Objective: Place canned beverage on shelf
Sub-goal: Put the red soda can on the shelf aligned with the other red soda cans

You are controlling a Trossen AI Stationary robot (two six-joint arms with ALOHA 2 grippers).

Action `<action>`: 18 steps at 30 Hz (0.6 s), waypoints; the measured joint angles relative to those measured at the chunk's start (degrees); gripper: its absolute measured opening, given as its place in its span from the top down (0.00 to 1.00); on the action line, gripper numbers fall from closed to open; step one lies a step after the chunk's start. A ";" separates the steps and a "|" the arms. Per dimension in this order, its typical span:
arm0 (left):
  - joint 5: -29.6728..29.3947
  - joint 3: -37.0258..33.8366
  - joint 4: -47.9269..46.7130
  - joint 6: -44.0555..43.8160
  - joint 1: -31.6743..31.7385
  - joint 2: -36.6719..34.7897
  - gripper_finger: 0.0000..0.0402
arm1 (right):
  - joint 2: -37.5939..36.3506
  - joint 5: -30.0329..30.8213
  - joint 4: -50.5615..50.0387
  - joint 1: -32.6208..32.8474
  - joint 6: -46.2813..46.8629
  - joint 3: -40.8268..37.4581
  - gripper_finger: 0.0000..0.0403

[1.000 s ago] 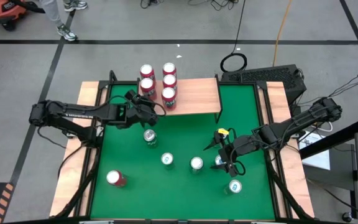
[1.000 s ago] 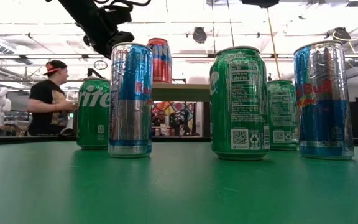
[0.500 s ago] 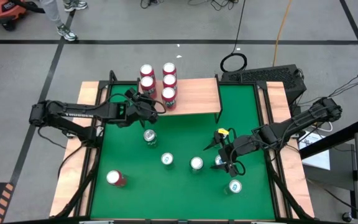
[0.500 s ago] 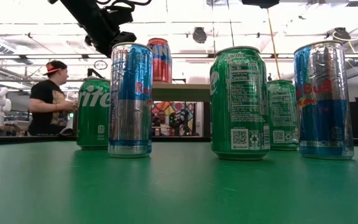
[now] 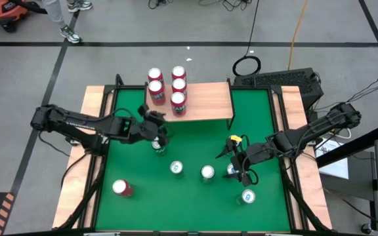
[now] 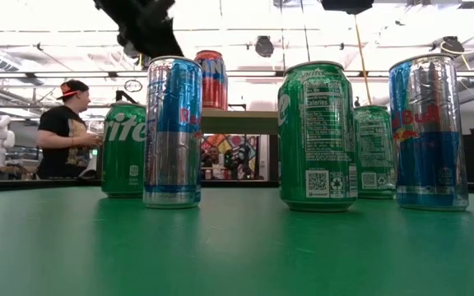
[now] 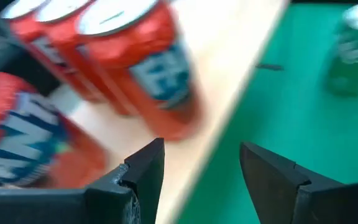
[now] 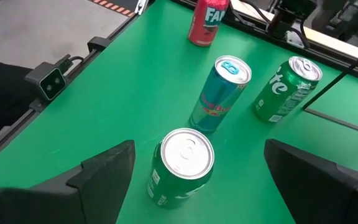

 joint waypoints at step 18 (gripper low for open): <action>19.87 4.97 -18.55 -31.45 -23.60 0.00 0.50 | 2.17 -0.18 7.41 4.56 5.56 -0.02 0.13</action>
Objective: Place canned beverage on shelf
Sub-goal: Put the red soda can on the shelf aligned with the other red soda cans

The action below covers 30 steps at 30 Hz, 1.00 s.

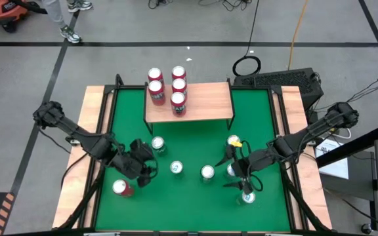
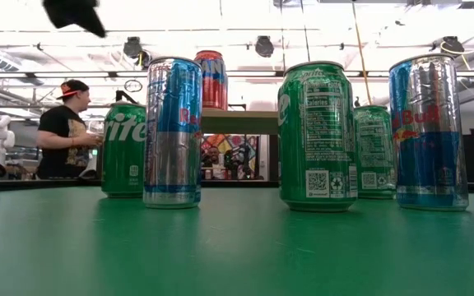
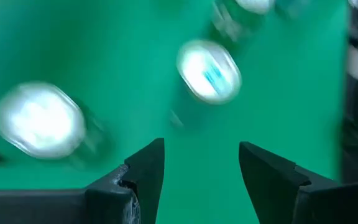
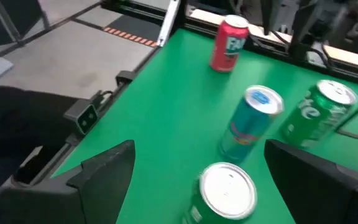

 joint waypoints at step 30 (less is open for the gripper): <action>24.98 -0.50 -22.56 -38.54 -7.50 1.46 0.18 | 17.87 -0.22 27.30 2.74 -4.23 0.00 0.13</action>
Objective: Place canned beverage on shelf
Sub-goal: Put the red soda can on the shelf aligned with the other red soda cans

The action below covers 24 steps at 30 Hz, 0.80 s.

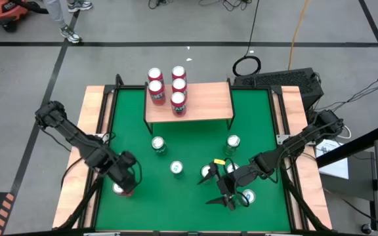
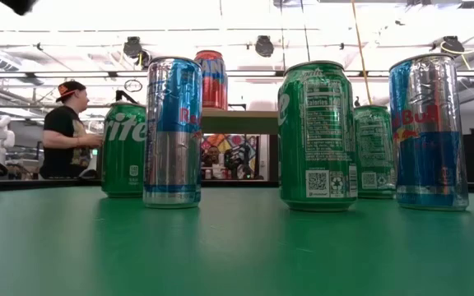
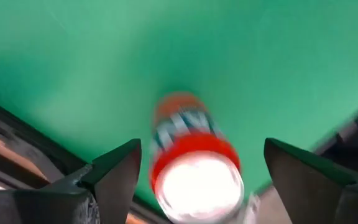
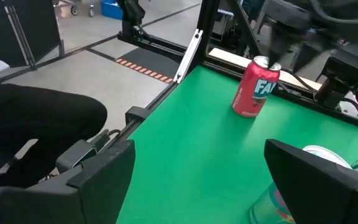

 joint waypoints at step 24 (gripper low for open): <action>-1.88 0.00 1.89 -10.97 -8.87 9.80 0.05 | -0.02 -0.23 0.04 0.00 -2.76 0.00 0.13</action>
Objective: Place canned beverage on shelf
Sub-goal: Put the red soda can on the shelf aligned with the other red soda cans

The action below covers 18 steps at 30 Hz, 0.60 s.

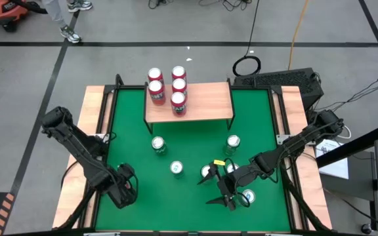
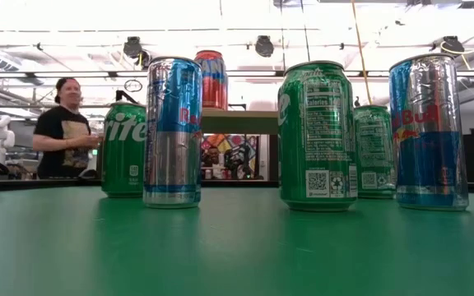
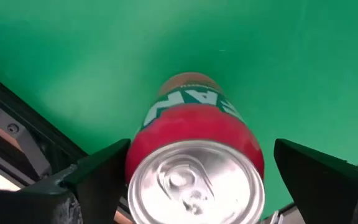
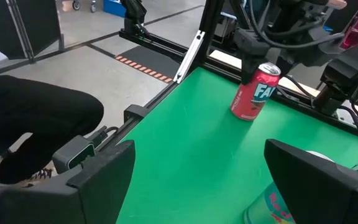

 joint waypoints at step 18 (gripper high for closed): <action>-0.65 1.15 0.28 7.50 0.33 1.39 0.30 | 0.00 0.60 1.36 -0.02 4.89 0.00 0.13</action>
